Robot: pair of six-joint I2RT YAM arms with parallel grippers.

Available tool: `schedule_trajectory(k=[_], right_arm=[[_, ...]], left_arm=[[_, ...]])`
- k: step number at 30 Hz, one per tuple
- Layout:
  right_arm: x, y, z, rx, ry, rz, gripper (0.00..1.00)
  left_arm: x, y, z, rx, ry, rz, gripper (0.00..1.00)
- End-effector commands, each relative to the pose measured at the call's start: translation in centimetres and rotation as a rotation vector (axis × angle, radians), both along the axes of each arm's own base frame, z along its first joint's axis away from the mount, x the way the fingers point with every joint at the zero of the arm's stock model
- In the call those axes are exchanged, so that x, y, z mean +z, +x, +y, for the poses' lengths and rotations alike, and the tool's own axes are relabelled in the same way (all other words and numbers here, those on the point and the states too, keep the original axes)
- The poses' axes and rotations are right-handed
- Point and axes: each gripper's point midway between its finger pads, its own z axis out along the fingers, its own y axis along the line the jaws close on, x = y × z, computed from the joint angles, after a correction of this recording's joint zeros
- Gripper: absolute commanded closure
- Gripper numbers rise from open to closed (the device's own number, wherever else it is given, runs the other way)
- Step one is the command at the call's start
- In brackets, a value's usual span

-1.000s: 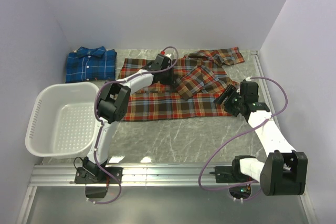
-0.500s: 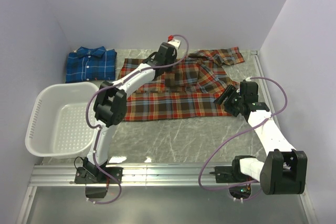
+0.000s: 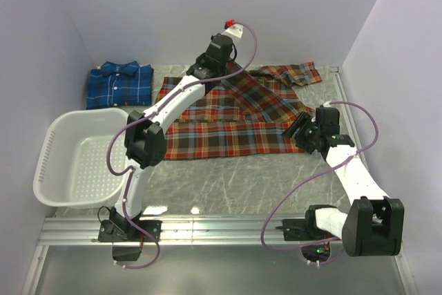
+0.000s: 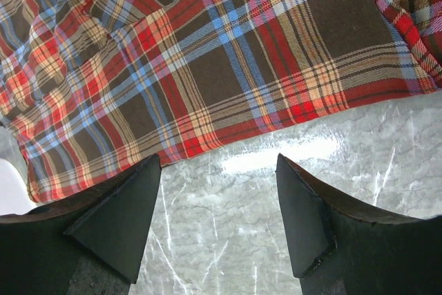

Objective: Fold and stack the long sleeve shirts
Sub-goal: Fold the shirt

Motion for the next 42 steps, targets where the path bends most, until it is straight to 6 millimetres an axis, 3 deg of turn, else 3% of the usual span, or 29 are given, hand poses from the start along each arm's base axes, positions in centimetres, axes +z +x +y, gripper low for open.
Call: schedule_trajectory(k=[1, 6, 14, 23, 30, 35, 37, 42], right_arm=[[0.6, 0.4, -0.2, 0.005, -0.018, -0.04, 0.26], [1.1, 0.5, -0.1, 0.002, -0.012, -0.059, 0.26], [1.4, 0.3, -0.4, -0.015, -0.018, -0.087, 0.27], [1.8, -0.1, -0.2, -0.036, 0.006, -0.118, 0.28], [2.5, -0.5, -0.3, -0.05, 0.014, -0.148, 0.29], [2.5, -0.9, -0.4, -0.052, 0.009, -0.156, 0.29], [2.5, -0.9, -0.4, -0.052, 0.008, -0.155, 0.29], [2.3, -1.2, -0.3, -0.05, 0.008, -0.153, 0.29]], left_arm=[[4.6, -0.1, 1.1, 0.088, -0.002, -0.118, 0.97], [6.0, -1.7, 1.4, 0.085, 0.004, -0.11, 0.97], [5.0, -6.9, 0.9, -0.001, 0.042, -0.099, 0.97], [2.0, -12.9, 5.1, -0.029, 0.053, -0.087, 0.96], [-4.1, -18.0, 8.1, -0.034, 0.083, 0.028, 0.96], [-9.1, -21.0, 8.3, -0.032, 0.082, 0.128, 0.96], [-10.5, -22.0, 8.1, -0.025, 0.097, 0.153, 0.96], [-13.4, -23.9, 10.5, 0.077, 0.188, 0.219, 0.95]])
